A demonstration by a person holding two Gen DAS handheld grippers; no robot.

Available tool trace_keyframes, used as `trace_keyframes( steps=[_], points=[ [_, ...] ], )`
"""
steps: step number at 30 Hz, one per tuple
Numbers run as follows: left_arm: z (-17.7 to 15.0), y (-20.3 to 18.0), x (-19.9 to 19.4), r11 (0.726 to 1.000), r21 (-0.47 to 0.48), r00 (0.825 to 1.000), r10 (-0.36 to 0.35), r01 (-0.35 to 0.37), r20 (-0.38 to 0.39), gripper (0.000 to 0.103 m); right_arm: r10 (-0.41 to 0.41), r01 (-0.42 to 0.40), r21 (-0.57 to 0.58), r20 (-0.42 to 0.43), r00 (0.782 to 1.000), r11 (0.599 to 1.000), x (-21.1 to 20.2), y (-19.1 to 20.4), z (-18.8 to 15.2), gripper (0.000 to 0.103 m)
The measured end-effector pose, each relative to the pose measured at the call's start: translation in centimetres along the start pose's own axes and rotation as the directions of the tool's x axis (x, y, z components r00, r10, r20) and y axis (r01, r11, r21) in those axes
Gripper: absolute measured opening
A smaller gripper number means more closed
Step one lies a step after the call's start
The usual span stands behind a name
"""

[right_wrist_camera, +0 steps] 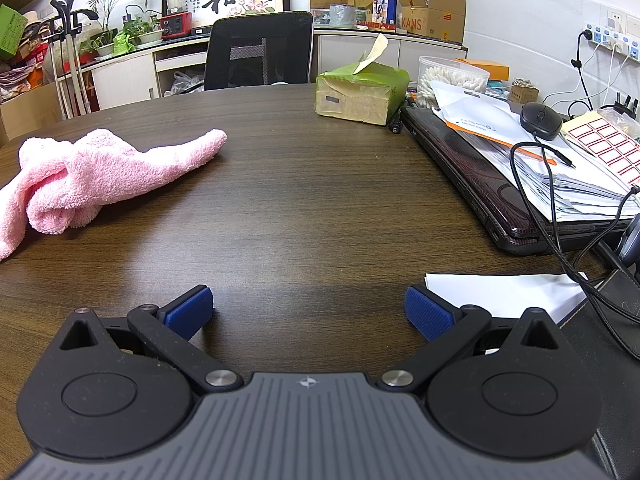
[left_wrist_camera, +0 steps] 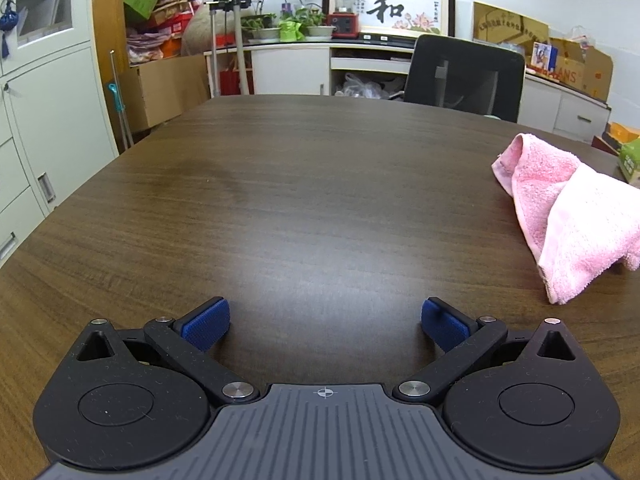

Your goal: Fold towel

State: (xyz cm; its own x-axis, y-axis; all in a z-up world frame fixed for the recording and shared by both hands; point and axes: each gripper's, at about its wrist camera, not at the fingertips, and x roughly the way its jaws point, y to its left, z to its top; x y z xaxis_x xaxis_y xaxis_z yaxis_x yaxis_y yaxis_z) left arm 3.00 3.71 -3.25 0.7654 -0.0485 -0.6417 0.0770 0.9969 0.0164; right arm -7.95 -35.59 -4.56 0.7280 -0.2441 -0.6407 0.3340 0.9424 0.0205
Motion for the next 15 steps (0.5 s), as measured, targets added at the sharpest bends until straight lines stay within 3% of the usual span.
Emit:
trace_keyframes(
  steps=[9,15],
  points=[
    [0.1,0.4,-0.2,1.000,0.005,1.000,-0.004,0.004,-0.002,0.103,0.003,-0.003,-0.002,0.000,1.000,1.000,0.0,0.0,-0.1,0.103],
    [1.6,-2.2,-0.2,1.000,-0.005,1.000,0.011,-0.011,-0.009,0.103,0.005,-0.005,-0.005,0.000,1.000,1.000,-0.2,0.1,-0.2,0.103]
  ],
)
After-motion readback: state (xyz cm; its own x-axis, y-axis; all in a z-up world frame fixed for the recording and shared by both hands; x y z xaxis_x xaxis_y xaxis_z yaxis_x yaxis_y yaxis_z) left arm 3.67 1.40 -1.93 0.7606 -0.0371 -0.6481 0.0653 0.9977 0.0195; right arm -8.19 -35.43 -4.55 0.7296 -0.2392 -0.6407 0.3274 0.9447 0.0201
